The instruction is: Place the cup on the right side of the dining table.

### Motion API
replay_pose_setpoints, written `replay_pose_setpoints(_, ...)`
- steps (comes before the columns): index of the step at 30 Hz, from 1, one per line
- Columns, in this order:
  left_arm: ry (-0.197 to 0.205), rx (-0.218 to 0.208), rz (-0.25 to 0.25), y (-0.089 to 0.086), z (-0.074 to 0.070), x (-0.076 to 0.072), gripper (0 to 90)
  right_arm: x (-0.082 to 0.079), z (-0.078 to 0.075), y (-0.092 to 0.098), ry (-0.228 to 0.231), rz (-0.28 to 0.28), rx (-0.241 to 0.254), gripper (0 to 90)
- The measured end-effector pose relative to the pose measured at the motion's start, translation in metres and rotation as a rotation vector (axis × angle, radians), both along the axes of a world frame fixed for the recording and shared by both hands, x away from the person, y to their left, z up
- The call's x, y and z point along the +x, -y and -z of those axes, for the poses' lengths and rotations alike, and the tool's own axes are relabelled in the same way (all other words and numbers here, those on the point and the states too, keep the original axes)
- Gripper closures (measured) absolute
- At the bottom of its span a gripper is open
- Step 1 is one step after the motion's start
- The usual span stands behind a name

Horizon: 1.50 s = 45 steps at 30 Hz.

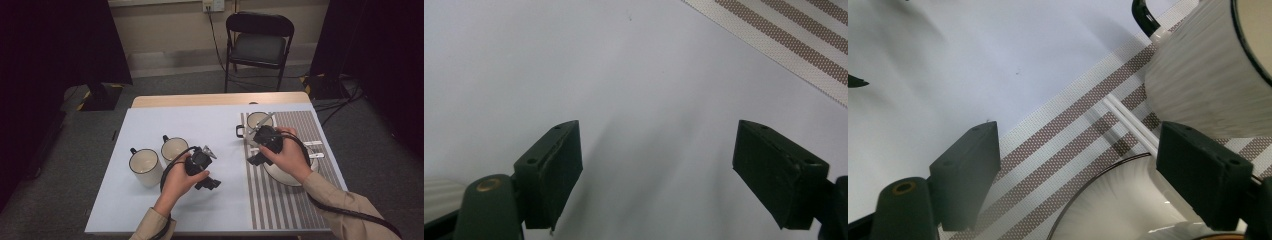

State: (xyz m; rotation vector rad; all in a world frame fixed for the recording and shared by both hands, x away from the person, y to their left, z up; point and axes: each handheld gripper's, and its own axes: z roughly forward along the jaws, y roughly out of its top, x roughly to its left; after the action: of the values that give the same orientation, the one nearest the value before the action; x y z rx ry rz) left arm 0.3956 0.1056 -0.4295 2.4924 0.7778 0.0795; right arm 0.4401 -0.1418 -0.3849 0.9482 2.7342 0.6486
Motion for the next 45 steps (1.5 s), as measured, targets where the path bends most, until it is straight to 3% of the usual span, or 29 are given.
replay_pose_setpoints(45, 0.009, -0.024, 0.008, -0.017, 0.001, -0.02, 19.4, -0.021, 0.012, -0.016, -0.059, -0.077, 0.032, 17.1)
